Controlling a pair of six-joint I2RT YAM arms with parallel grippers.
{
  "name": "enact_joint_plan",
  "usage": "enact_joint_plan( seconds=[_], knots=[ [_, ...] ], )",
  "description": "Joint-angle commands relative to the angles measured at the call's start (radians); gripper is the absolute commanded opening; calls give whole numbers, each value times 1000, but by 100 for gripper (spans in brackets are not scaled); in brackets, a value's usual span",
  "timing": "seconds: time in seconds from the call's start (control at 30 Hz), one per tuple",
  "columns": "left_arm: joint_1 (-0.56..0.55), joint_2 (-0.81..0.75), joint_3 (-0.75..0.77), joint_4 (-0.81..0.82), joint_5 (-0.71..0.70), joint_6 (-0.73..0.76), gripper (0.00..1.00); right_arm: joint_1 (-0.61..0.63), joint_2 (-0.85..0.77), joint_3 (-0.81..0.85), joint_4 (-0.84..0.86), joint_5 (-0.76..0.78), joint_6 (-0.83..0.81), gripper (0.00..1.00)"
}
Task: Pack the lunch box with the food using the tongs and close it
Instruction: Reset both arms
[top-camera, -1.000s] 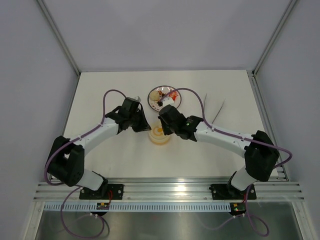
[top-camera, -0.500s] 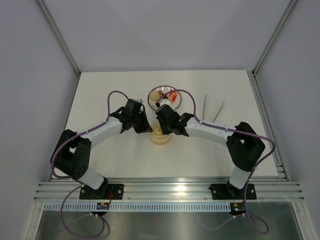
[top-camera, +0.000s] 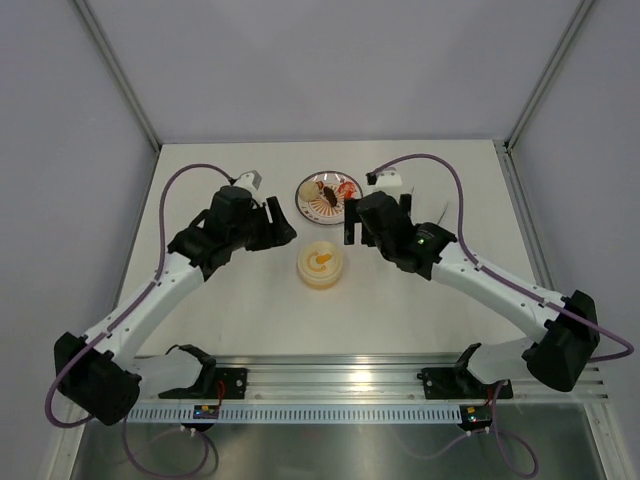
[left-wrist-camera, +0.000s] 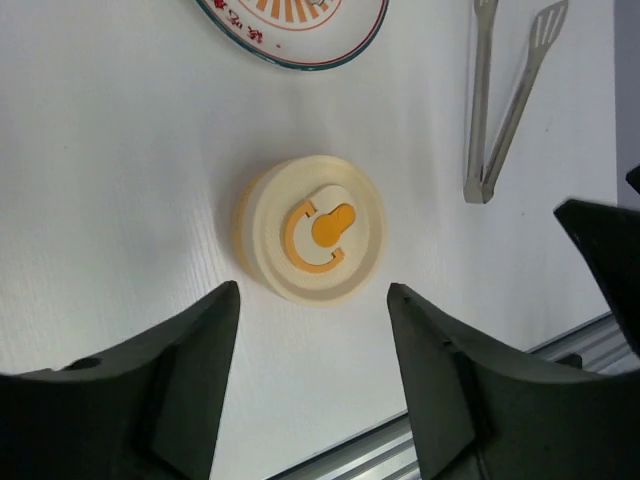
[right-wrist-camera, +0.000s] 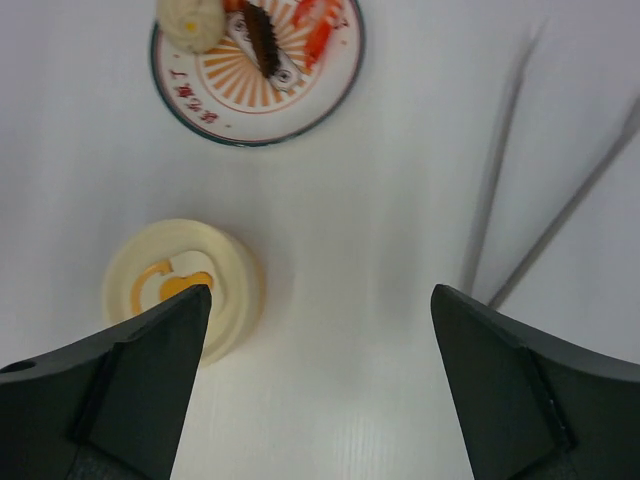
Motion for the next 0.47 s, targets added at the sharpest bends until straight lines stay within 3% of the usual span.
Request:
enact_joint_plan(
  seconds=[0.0,0.07,0.43],
  knots=[
    [-1,-125,10,-24,-93,71,82,-30,-58,-55,-121,169,121,100],
    [-1,-163,-1,-31,-124,86,99,-33,-87,-72,-185,213,184,100],
    [-1,-262,22,-105,-226,105,99,-33,-188,-179,-345,256,377,100]
  ],
)
